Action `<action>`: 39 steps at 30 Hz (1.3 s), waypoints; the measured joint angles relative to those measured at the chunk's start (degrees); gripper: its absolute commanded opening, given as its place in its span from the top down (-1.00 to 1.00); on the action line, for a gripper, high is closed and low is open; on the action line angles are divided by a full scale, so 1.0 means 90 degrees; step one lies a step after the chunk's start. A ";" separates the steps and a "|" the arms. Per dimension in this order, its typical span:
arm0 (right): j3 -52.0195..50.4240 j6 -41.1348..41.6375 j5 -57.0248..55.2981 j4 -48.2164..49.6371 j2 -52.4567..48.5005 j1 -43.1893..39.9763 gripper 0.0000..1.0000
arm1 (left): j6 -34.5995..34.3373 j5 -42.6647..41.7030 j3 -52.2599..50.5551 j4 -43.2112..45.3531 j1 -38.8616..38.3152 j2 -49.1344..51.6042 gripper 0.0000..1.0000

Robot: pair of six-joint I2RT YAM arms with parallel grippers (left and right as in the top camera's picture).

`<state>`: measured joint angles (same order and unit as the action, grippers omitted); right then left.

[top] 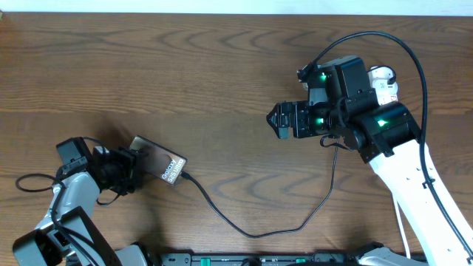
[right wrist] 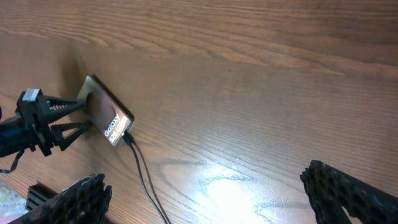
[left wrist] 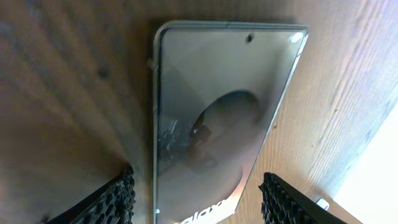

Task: Plug charger to phone and switch on socket

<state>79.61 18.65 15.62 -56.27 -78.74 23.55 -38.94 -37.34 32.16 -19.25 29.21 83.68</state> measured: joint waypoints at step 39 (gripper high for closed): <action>0.0000 -0.0002 -0.0126 -0.0015 -0.0017 0.0005 -0.98 | 0.2392 0.4097 0.3735 -0.3298 -0.4048 -0.1870 -0.59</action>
<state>79.61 18.63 14.48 -56.40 -78.89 23.59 -17.41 -0.47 65.78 -48.93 -7.22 66.85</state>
